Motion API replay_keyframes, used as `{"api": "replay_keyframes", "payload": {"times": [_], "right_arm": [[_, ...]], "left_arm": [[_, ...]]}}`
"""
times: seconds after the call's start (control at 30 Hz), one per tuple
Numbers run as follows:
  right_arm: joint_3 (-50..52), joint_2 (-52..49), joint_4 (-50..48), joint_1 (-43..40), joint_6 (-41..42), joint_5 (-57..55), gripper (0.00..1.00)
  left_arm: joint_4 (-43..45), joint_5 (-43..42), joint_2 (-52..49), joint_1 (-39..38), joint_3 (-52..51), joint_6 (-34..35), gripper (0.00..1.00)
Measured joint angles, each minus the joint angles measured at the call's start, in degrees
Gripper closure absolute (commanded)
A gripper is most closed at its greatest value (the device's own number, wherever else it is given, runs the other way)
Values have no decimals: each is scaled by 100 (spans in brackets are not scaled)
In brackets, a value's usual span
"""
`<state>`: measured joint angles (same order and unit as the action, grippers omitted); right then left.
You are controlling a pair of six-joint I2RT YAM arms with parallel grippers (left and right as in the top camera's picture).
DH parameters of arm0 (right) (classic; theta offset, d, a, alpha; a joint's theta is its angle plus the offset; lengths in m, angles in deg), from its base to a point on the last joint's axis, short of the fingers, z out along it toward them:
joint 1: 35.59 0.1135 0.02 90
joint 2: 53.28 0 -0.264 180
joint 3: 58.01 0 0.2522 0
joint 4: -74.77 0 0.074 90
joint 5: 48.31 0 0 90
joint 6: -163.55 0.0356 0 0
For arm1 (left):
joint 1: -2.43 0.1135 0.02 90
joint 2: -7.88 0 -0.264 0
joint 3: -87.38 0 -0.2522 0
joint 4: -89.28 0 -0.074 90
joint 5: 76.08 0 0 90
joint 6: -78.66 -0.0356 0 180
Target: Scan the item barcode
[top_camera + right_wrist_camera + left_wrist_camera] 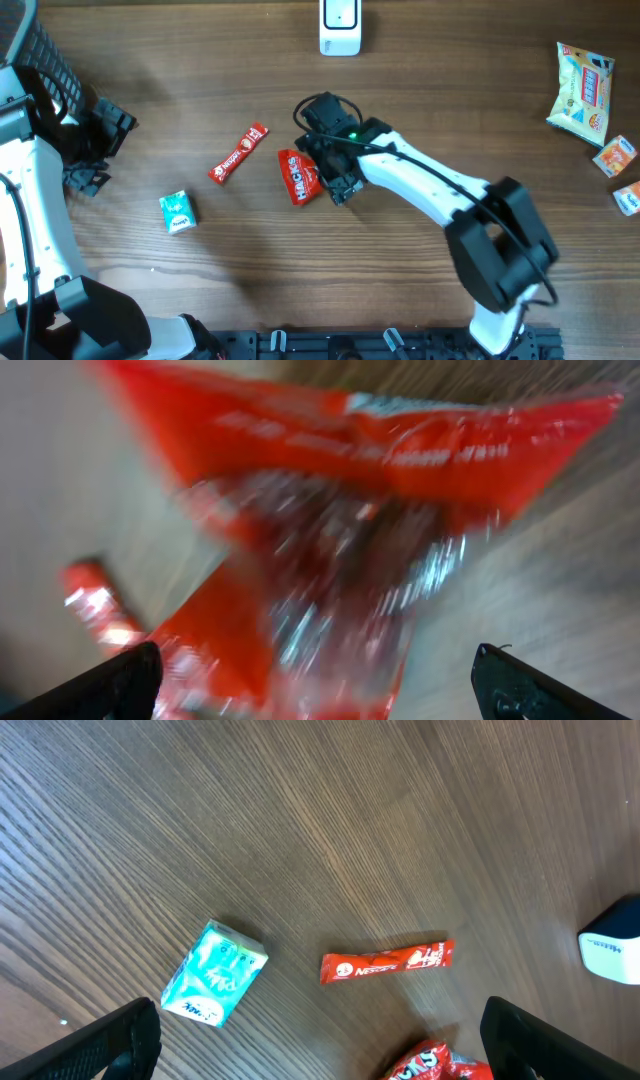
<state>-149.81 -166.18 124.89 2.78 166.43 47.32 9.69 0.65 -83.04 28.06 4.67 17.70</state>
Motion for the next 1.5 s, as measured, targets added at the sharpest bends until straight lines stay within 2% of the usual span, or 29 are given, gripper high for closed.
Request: {"api": "replay_keyframes", "payload": {"times": [0.1, 0.2, 0.27, 0.37, 0.4, 0.57, 0.67, 0.87, 1.13, 1.37, 1.5], "right_arm": [[37, -240, -74, -39, 50, -15, 2], [66, -278, -116, -107, 74, -17, 12], [66, -286, -170, -146, 87, -35, 25], [66, -330, -221, -155, 105, -61, 39], [66, -372, -269, -155, 153, -63, 49], [55, -426, -345, -157, 109, -52, 83], [-31, -411, -542, -157, -273, 42, 96], [-55, -411, -619, -201, -1021, 278, 96], [52, -247, -638, -577, -2922, 1075, 96], [83, -87, -1016, -1226, -4885, 2719, 96], [160, -87, -1364, -1366, -5587, 3652, 92]], "left_arm": [[0, 0, 0, 0, 0, 0, 0], [-2, 0, 0, 0, 0, 0, 0], [0, 0, 0, 0, 0, 0, 0], [0, 2, 0, 0, 0, 0, 0], [-2, 2, 0, 0, 0, 0, 0], [0, 2, 0, 0, 0, 0, 0], [0, 2, 0, 0, 0, 0, 0], [0, 2, 0, 0, 0, 0, 0], [0, 2, 0, 0, 0, 0, 0], [-2, 2, 0, 0, 0, 0, 0], [0, 2, 0, 0, 0, 0, 0]]}}
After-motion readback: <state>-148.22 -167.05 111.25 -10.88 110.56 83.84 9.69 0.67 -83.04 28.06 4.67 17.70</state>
